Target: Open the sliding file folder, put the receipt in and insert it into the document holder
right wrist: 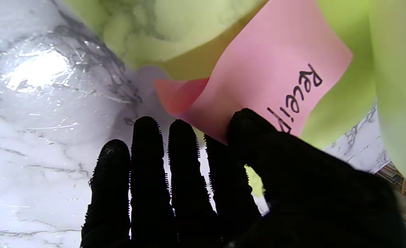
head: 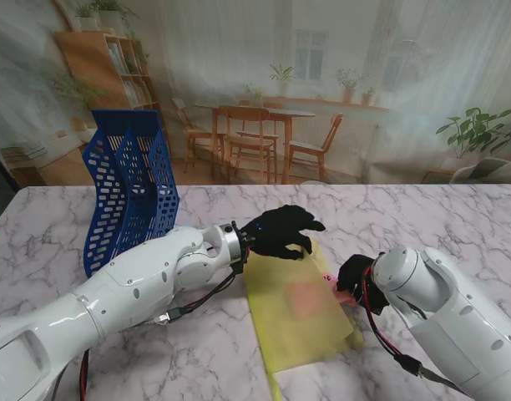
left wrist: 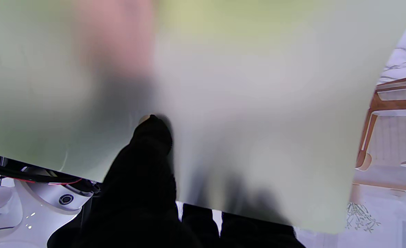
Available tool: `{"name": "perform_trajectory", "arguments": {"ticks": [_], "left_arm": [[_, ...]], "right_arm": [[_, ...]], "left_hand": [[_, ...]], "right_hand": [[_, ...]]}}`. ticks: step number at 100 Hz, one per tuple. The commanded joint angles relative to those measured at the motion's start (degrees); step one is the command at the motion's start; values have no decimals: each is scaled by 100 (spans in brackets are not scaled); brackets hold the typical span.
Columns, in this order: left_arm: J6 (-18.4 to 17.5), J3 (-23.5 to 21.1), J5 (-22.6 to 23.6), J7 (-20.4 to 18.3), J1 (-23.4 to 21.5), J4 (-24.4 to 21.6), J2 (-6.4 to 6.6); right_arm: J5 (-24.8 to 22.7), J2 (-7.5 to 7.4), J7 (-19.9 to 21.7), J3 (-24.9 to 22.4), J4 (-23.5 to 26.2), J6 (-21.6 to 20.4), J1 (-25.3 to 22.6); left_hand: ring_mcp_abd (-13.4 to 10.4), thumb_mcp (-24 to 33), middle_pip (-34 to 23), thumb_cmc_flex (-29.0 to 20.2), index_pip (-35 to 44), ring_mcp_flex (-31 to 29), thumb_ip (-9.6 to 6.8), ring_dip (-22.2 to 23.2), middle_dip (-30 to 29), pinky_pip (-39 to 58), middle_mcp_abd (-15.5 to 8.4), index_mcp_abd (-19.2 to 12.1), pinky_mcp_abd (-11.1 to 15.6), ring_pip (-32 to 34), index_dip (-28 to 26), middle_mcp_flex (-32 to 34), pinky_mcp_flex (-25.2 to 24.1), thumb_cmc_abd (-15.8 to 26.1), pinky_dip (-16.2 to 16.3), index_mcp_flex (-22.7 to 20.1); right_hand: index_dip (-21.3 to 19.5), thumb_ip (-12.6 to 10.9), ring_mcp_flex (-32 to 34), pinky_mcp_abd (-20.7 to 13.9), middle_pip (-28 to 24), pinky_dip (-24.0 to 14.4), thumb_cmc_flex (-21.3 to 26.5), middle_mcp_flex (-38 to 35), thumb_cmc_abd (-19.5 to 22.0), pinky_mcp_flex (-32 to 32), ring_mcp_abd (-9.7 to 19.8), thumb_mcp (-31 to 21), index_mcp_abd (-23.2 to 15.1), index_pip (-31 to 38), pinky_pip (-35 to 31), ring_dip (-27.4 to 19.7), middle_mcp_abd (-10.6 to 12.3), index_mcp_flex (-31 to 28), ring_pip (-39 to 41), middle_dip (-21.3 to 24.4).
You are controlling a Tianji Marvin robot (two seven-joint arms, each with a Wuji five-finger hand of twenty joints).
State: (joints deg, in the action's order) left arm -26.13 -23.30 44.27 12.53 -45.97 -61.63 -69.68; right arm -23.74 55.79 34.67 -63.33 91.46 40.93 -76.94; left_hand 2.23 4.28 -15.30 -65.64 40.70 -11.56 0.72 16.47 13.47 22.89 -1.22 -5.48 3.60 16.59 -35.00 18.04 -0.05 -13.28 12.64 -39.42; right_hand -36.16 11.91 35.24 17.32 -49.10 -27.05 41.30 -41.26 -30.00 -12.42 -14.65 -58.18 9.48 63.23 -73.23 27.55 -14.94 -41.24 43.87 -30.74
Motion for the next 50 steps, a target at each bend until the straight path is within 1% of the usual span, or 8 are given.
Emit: {"name": "perform_trajectory", "arguments": {"ticks": [1,19,34,43,50], "left_arm": [[34,33,-34,-45,26,31,-69],[83,86,-46,51,42,78,-131],[82,99,-33,106,48,114,-145],[72,94,-29,119,44,131,-144],[74,87,-40,134,35,141,-151]], "right_arm": [[30,21,51,68,62,84,81],[453,31,-39,270,75,399,236],[547,47,-98,313,51,485,297],[706,59,-137,296,34,576,318],[641,40,-91,390,30,546,359]], "left_hand": [[18,-30,-93,-275,330,-81,-13,66,64,65,-65,-5,170,90,-139,123,-44,351,27,-70],[26,-25,-98,-279,328,-82,-16,72,67,64,-48,15,173,98,-142,130,-41,355,27,-59],[28,-26,-106,-276,329,-88,-16,79,72,65,-40,14,165,106,-145,137,-41,356,27,-58],[25,-28,-108,-272,326,-84,-15,81,74,69,-39,19,166,106,-146,139,-41,356,29,-53],[30,-25,-108,-277,329,-85,-16,82,74,70,-37,18,166,106,-147,137,-41,359,30,-55]], "right_hand": [[7,-143,134,80,-316,-99,156,-123,129,-55,-104,-16,-114,310,-205,101,-5,-69,311,-71],[-28,-147,213,115,-451,-163,185,-157,204,-117,-131,81,-90,325,-358,155,-43,-35,489,-85],[-73,-150,275,122,-555,-210,198,-162,291,-177,-125,208,-160,347,-452,185,-25,47,613,-97],[-76,-154,270,126,-572,-220,218,-137,319,-175,-143,249,-149,350,-468,189,-50,80,635,-101],[-62,-155,336,127,-622,-241,208,-195,326,-224,-140,294,-165,349,-514,206,-29,71,692,-117]]}}
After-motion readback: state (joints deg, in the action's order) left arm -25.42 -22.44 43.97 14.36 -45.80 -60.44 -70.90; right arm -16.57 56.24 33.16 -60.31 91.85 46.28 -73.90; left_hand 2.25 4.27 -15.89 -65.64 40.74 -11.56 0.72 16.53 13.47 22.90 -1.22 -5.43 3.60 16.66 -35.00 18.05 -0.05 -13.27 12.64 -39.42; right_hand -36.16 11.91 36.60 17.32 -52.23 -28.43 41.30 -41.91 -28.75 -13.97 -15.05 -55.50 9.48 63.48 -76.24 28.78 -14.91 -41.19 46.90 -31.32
